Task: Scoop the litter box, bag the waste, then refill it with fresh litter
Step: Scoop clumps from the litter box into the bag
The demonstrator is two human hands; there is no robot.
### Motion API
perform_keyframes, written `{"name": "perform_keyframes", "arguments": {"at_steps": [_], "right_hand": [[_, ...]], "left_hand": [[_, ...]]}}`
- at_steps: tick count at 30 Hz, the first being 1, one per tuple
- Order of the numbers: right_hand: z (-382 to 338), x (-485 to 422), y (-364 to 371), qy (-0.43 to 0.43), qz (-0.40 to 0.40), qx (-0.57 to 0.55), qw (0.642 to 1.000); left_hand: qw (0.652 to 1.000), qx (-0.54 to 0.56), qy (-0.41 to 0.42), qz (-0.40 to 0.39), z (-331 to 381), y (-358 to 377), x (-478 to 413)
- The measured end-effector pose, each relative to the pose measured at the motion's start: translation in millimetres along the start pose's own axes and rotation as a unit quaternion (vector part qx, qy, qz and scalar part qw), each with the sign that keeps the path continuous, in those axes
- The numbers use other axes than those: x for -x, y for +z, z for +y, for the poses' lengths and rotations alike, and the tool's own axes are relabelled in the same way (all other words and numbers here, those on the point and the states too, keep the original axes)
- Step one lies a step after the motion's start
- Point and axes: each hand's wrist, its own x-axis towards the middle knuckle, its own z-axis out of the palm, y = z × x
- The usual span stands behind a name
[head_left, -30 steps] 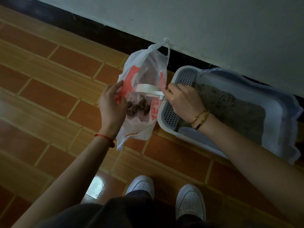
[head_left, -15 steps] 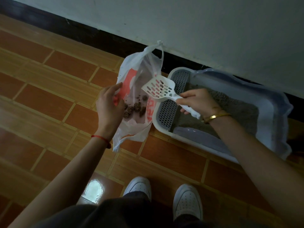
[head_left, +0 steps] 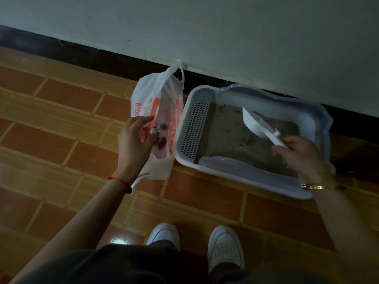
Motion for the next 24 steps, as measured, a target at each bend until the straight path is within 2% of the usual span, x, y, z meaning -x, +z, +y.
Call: {"name": "perform_keyframes", "arguments": {"at_steps": [3, 5, 11, 17, 19, 21, 24], "right_hand": [[21, -2, -1, -0.004, 0.033, 0.147, 0.989], [29, -4, 2, -0.004, 0.035, 0.194, 0.980], [40, -17, 16, 0.002, -0.012, 0.193, 0.981], [40, -21, 15, 0.014, -0.020, 0.228, 0.973], [31, -21, 11, -0.020, 0.018, 0.252, 0.967], [16, -22, 9, -0.091, 0.062, 0.257, 0.960], [-22, -16, 15, -0.218, 0.058, 0.159, 0.961]], "left_hand": [[1.000, 0.012, 0.003, -0.020, 3, 4, 0], [1.000, 0.012, 0.008, -0.022, 4, 6, 0], [0.999, 0.012, 0.012, -0.028, 5, 4, 3], [0.999, 0.012, 0.010, -0.028, 7, 2, 5], [0.999, 0.012, 0.013, -0.027, 8, 1, 6], [1.000, 0.005, 0.017, -0.024, 7, 0, 6], [0.999, -0.014, 0.025, -0.021, 3, -3, 7]]}}
